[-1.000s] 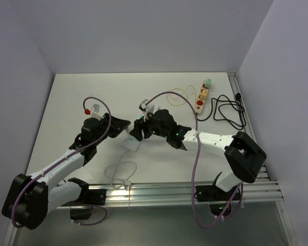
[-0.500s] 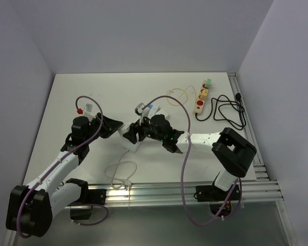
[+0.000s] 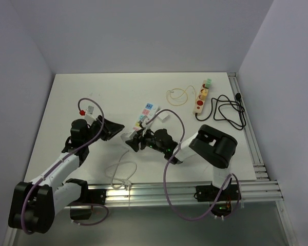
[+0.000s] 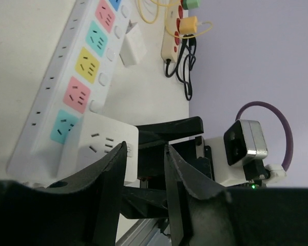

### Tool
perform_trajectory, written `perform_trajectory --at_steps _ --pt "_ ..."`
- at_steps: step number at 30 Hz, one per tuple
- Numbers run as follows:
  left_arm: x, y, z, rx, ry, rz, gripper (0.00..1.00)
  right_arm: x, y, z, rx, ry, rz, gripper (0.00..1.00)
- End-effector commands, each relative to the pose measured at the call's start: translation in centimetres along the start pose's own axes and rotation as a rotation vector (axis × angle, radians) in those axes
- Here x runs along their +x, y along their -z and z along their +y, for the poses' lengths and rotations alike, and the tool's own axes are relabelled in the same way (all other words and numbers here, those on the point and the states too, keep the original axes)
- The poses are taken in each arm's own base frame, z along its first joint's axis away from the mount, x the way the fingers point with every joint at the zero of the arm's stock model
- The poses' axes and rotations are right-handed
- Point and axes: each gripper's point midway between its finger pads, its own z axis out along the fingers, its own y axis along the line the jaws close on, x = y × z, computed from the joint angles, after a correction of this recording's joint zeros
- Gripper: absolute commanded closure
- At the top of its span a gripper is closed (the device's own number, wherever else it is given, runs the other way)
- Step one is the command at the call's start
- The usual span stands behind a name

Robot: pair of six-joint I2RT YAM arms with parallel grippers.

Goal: Insert the plug

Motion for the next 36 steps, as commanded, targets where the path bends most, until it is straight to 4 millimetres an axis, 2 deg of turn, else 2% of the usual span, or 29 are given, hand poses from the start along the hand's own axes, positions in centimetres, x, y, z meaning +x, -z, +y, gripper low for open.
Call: perform_trajectory --at_steps 1,3,8,11,25,30,36 --pt "-0.1 0.0 -2.3 0.115 -0.056 0.023 0.59 -4.4 -0.7 -0.1 0.016 0.054 -0.199 1.0" --pt "-0.1 -0.1 -2.1 0.108 -0.062 0.027 0.59 -5.4 -0.2 0.0 0.011 0.052 -0.272 1.0" --pt "-0.1 -0.1 -2.2 0.11 -0.071 0.03 0.59 -5.6 -0.2 -0.5 0.038 0.05 -0.31 1.0" --pt "-0.3 0.1 -2.2 0.104 -0.082 0.024 0.59 -6.4 0.2 -0.2 0.028 0.046 -0.339 1.0" --pt "0.2 0.0 -1.0 0.078 -0.085 0.043 0.59 -8.9 -1.1 0.4 0.002 0.056 -0.388 1.0" --pt "0.1 0.3 -1.2 0.075 -0.104 0.034 0.45 -8.8 -1.5 0.7 -0.01 0.068 -0.361 0.99" --pt "0.0 0.3 -0.5 0.063 -0.102 0.029 0.39 -7.8 -2.6 0.2 -0.008 0.056 -0.349 0.99"
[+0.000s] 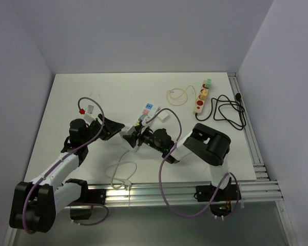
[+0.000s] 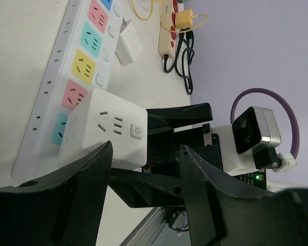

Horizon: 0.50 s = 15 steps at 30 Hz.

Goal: Insert the plug

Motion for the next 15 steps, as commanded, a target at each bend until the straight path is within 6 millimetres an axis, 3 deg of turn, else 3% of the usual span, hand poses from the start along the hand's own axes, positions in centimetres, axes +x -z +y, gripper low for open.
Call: perform_trajectory --at_steps 1,6,15 --pt "-0.1 0.1 0.1 0.012 -0.04 -0.002 0.38 -5.0 -1.7 0.9 -0.042 -0.004 -0.194 0.99" --pt "0.4 -0.5 1.3 0.006 -0.011 0.023 0.38 -4.9 -2.0 0.2 -0.058 -0.065 -0.206 0.99" --pt "0.5 -0.7 1.7 0.009 -0.016 0.026 0.41 -5.2 -2.0 0.1 -0.076 -0.059 -0.204 0.99"
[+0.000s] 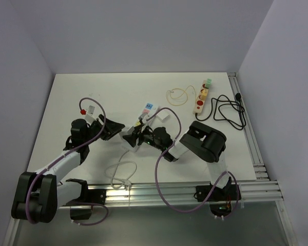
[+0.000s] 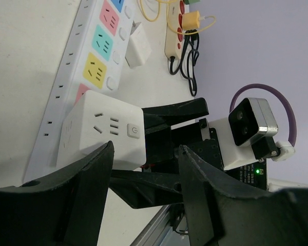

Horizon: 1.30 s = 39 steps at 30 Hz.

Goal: Insert the plug

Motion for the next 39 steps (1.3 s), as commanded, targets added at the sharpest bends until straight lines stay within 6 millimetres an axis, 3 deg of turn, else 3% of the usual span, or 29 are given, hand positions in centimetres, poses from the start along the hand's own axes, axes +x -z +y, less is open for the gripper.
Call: perform_trajectory --at_steps 1,9,23,39 --pt "0.6 0.2 0.1 0.015 -0.03 0.021 0.41 -6.9 -0.9 1.2 -0.054 0.037 -0.23 0.99" --pt "0.6 0.3 -0.2 0.027 -0.032 0.018 0.43 -8.5 -1.0 1.6 -0.058 0.09 -0.234 0.99" --pt "0.8 0.2 0.0 0.029 -0.034 0.026 0.44 -8.7 -1.8 0.8 -0.08 0.081 -0.2 0.99" --pt "1.0 0.0 0.2 0.035 -0.027 0.04 0.45 -6.9 -2.0 -0.4 -0.093 0.054 -0.147 1.0"
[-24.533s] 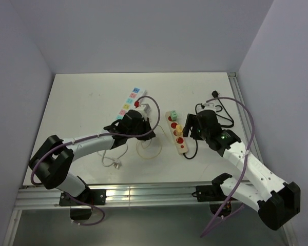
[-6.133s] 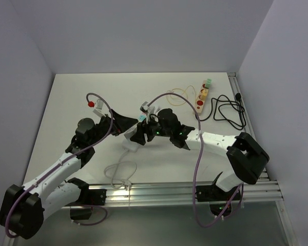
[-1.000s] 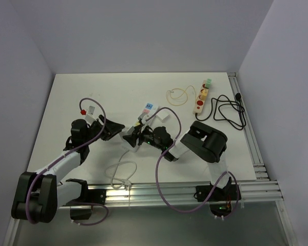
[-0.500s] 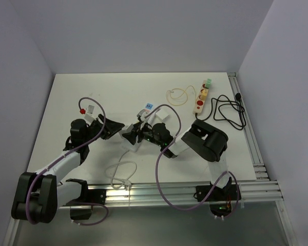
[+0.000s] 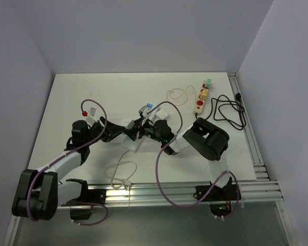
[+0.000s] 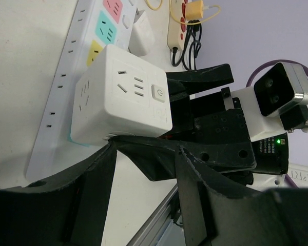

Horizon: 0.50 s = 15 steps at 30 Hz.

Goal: Insert the plug

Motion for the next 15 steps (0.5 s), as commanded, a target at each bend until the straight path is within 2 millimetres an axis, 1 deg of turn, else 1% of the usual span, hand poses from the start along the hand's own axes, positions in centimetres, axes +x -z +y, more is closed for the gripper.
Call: perform_trajectory --at_steps 1,2,10,15 --pt "0.1 0.0 -0.5 0.033 -0.039 0.01 0.45 -4.5 -0.9 0.9 -0.05 0.02 -0.138 1.0" --pt "0.0 -0.1 -0.6 0.032 -0.039 0.007 0.45 -4.2 -0.8 0.9 -0.049 0.014 -0.133 1.0" --pt "0.1 -0.1 -0.3 0.025 -0.035 0.011 0.45 -3.6 -0.3 1.0 -0.052 0.005 -0.131 1.0" --pt "-0.2 0.0 -0.7 0.021 -0.048 0.005 0.45 -3.1 0.1 0.8 -0.041 0.004 -0.126 1.0"
